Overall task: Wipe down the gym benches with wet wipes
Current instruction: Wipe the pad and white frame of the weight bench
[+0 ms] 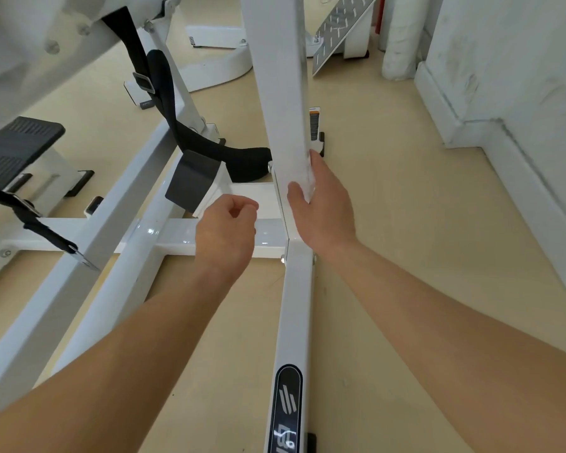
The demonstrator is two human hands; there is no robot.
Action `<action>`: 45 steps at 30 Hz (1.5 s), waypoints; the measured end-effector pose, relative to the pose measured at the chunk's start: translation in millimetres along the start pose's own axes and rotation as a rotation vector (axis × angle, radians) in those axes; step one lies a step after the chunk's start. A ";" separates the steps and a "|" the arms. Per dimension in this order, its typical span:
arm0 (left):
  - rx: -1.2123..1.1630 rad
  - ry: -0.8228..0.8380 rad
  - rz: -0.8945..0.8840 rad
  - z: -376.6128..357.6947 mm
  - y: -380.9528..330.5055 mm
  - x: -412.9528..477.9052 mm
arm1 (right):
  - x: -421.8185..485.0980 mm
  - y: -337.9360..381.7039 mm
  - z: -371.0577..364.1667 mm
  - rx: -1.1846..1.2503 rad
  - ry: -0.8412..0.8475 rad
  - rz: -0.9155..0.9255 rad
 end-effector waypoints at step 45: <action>-0.078 0.160 0.001 17.7 61.1 -26.7 | -80.3 -22.7 -33.3 0.146 -0.089 -0.122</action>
Point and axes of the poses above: each hand's wrist, its own x-axis towards the middle knuckle, its own z-axis out of the back of the hand, y = z × x, the point moved 3 cm from there along x, towards the middle knuckle, and after that the axes turned 1 degree about z, right-handed, at the moved point
